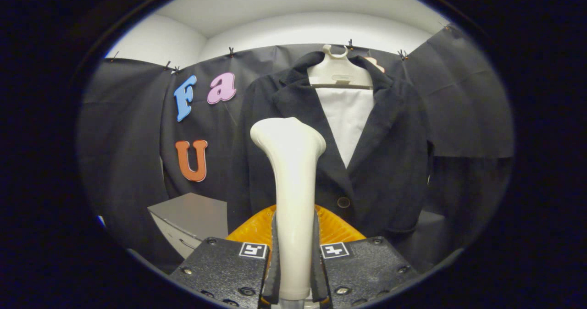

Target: Iron the clothes twice with a garment steamer, once on the left side and once on the right side.

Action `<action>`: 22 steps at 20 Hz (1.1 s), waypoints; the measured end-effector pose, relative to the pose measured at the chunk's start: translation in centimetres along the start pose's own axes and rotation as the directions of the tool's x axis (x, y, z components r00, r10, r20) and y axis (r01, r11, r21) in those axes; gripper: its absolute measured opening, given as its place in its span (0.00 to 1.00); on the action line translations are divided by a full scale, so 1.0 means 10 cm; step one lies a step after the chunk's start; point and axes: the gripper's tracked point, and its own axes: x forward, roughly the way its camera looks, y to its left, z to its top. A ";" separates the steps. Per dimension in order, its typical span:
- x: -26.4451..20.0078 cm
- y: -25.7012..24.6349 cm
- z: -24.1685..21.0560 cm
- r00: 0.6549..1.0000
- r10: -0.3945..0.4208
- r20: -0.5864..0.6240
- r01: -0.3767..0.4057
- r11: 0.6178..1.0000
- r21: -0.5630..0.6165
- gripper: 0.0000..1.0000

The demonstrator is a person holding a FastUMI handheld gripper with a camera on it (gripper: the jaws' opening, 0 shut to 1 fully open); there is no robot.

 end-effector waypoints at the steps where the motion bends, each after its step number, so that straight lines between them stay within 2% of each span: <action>1: 0.00 -0.02 -0.07 1.000 -0.007 -0.012 0.007 1.000 -0.004 0.29; 9: -0.16 -0.14 -0.69 0.992 -0.038 -0.116 0.037 0.999 -0.014 0.29; 13: -0.23 -0.19 -1.10 0.974 -0.049 -0.220 0.053 0.998 0.015 0.29; 22: -0.33 -0.20 -1.63 0.948 -0.066 -0.313 0.073 0.997 0.011 0.29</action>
